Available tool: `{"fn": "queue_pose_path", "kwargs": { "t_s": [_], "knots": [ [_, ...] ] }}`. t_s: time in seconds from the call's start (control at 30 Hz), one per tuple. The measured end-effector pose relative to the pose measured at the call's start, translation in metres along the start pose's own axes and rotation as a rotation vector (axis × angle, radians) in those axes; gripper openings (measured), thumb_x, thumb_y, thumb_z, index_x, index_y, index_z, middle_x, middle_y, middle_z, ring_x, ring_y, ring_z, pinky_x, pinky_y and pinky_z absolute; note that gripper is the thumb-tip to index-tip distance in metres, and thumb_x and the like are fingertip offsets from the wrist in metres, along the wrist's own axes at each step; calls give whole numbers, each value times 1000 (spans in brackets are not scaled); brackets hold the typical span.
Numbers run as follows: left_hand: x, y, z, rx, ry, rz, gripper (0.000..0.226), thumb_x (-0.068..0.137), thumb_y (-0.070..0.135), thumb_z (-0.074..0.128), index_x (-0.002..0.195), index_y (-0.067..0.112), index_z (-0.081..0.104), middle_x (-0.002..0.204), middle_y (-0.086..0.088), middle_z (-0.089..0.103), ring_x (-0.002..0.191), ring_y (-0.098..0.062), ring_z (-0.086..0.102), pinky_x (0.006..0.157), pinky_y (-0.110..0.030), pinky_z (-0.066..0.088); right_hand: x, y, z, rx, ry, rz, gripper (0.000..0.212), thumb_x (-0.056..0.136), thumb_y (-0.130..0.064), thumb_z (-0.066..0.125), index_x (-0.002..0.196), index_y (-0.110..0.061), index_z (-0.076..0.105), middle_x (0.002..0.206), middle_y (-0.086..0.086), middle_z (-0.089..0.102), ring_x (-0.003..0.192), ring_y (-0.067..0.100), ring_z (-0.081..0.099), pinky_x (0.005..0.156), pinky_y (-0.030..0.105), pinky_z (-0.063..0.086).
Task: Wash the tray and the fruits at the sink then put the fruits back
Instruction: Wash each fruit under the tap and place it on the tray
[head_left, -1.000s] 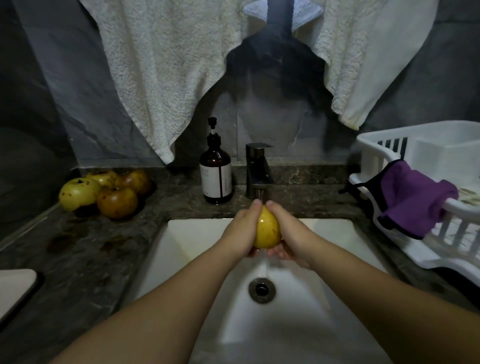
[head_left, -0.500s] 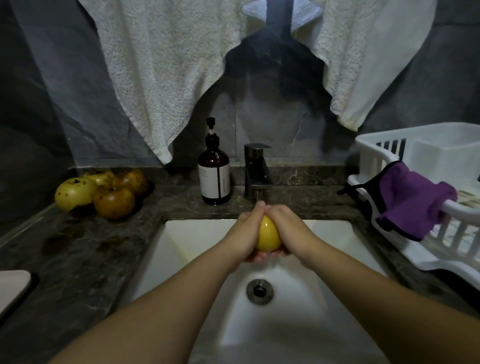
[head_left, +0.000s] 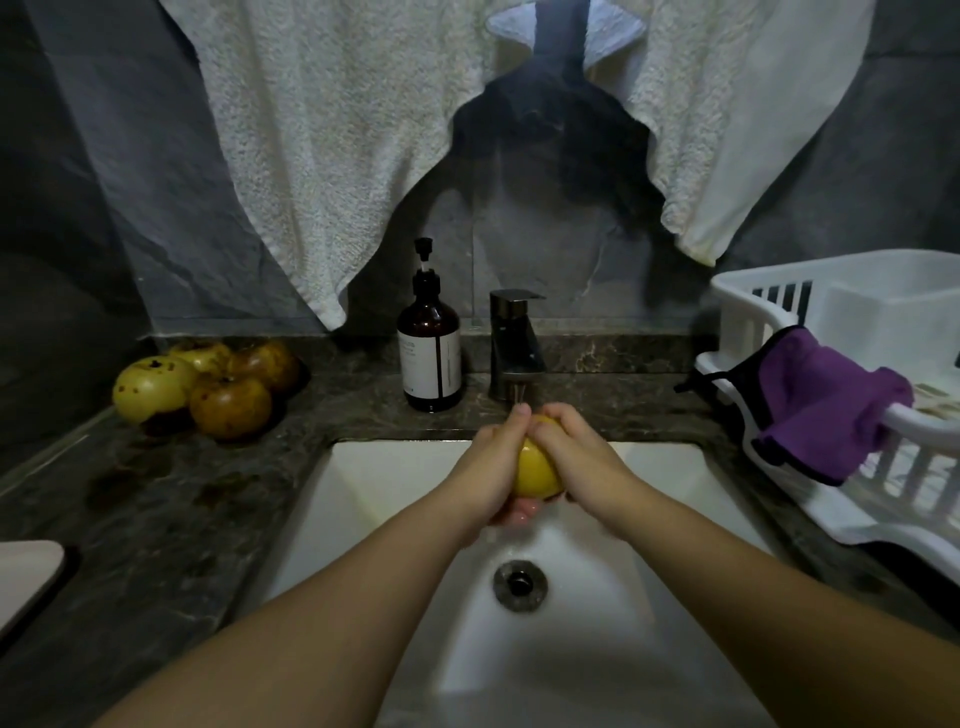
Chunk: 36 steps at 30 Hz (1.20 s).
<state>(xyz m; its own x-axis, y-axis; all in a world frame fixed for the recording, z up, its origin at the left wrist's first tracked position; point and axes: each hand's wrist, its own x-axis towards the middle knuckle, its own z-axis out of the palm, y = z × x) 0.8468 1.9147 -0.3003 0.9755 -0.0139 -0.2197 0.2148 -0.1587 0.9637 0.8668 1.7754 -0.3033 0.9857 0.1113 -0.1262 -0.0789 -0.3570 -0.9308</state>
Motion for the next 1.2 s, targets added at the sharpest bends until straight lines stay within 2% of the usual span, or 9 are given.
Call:
{"fn": "queue_pose_path", "kwargs": {
  "t_s": [0.1, 0.33, 0.43, 0.57, 0.7, 0.83, 0.9, 1.03, 1.2],
  "knots": [
    [1, -3, 1, 110, 38, 105, 61, 94, 77, 45, 136, 33, 48, 111, -4, 65, 86, -23, 72, 64, -37, 62, -1, 0, -2, 117, -101, 185, 60, 91, -79, 41, 118, -29, 61, 106, 22, 74, 73, 23, 72, 56, 26, 49],
    [1, -3, 4, 69, 20, 102, 63, 93, 75, 50, 139, 31, 42, 113, -2, 65, 90, -20, 71, 75, -40, 62, -2, -5, -3, 89, -42, 92, 45, 95, -75, 39, 119, -40, 55, 106, 14, 72, 76, 25, 75, 55, 29, 55],
    [-1, 0, 0, -47, -23, 22, 64, 92, 81, 45, 130, 30, 49, 108, -11, 69, 72, -20, 70, 63, -35, 59, -2, -5, -5, 25, 43, -75, 21, 98, -62, 48, 114, -50, 55, 117, 3, 65, 93, 17, 67, 60, 27, 50],
    [2, -2, -3, 60, 7, 63, 65, 92, 82, 43, 133, 31, 51, 110, -7, 69, 80, -22, 71, 62, -35, 58, -4, -6, 0, 46, -48, 87, 55, 93, -80, 35, 122, -37, 53, 101, 10, 71, 69, 22, 70, 52, 26, 48],
    [1, -1, -2, -33, -53, -2, 64, 96, 80, 35, 132, 31, 53, 104, -13, 72, 64, -21, 67, 54, -29, 51, -3, -5, 0, -22, 15, -55, 32, 92, -70, 46, 110, -45, 53, 109, 4, 65, 88, 23, 70, 59, 32, 55],
    [5, -5, 0, 101, 44, 96, 59, 97, 78, 36, 136, 35, 48, 116, -8, 67, 95, -30, 73, 72, -38, 61, -6, -8, 4, 50, -43, 56, 46, 89, -78, 43, 116, -42, 50, 106, 11, 70, 70, 24, 75, 55, 30, 54],
    [1, -1, 0, -8, -6, -11, 59, 94, 82, 35, 131, 37, 48, 118, -12, 68, 95, -34, 75, 79, -42, 61, -5, -7, 2, -3, 14, -56, 45, 89, -72, 50, 123, -42, 53, 111, 5, 65, 84, 24, 72, 57, 31, 53],
    [3, -2, -4, 83, 63, 64, 56, 94, 81, 40, 127, 37, 54, 116, -7, 66, 96, -29, 72, 66, -42, 64, -7, -10, 6, 97, -57, 84, 44, 92, -77, 42, 117, -43, 53, 110, 15, 70, 86, 35, 76, 61, 33, 53],
    [-1, 1, -8, -49, 56, -7, 61, 91, 84, 38, 122, 35, 57, 110, -13, 70, 79, -26, 74, 57, -35, 57, -6, -12, 6, -43, -24, -112, 32, 91, -69, 45, 112, -47, 54, 106, 3, 66, 85, 20, 68, 60, 31, 52]
  ]
}}
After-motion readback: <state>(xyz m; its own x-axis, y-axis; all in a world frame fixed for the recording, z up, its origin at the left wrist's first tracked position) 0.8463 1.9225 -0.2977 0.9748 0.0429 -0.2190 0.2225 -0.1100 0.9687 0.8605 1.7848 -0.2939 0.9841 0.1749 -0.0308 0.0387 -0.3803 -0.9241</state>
